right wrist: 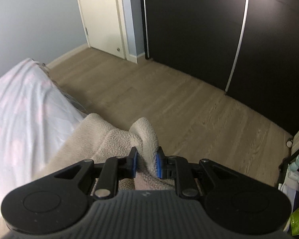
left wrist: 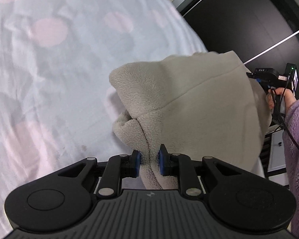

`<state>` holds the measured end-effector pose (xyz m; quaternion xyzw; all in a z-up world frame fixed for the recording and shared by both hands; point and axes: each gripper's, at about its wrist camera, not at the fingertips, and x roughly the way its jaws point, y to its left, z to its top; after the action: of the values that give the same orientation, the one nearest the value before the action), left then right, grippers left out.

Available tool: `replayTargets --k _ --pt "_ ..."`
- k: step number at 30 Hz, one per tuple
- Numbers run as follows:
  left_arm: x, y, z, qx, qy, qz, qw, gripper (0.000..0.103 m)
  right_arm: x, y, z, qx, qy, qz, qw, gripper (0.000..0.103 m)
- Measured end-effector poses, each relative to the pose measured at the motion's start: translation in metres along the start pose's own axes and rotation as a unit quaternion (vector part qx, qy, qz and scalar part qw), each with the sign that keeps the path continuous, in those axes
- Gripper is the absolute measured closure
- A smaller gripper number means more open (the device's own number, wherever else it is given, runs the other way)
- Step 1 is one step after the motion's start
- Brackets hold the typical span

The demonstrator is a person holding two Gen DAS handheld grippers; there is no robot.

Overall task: Fold clothes
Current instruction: 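Lift the hoodie with both grippers and fold it over onto itself, then lower the folded hoodie onto the bed and open both grippers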

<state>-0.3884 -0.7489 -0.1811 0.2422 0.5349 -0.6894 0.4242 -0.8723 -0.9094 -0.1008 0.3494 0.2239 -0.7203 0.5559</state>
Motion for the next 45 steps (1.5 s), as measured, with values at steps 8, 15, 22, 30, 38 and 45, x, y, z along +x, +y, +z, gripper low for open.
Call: replayTargets --k 8,15,22,30,38,45 --pt "0.019 0.001 0.003 0.022 0.020 0.014 0.9995 0.086 0.050 -0.005 -0.024 -0.001 0.019 0.002 1.000 0.075" --pt "0.012 -0.003 0.001 0.020 0.021 0.015 0.9995 0.086 0.033 -0.022 -0.014 0.029 -0.006 -0.024 0.999 0.065" --pt "0.009 -0.009 0.002 0.029 0.020 0.024 0.9991 0.086 -0.045 -0.058 -0.019 0.043 -0.058 0.001 0.997 0.077" --pt "0.002 -0.010 -0.004 0.046 0.015 0.035 0.9982 0.086 -0.079 -0.097 -0.093 0.056 -0.034 0.015 0.998 0.081" --pt "0.009 -0.021 0.002 0.055 0.018 0.053 0.9969 0.085 -0.053 -0.116 -0.121 0.123 0.006 -0.018 0.992 0.096" --pt "-0.004 -0.032 0.000 0.065 0.004 0.060 0.9960 0.083 -0.094 -0.087 -0.117 0.082 -0.011 -0.028 0.996 0.088"
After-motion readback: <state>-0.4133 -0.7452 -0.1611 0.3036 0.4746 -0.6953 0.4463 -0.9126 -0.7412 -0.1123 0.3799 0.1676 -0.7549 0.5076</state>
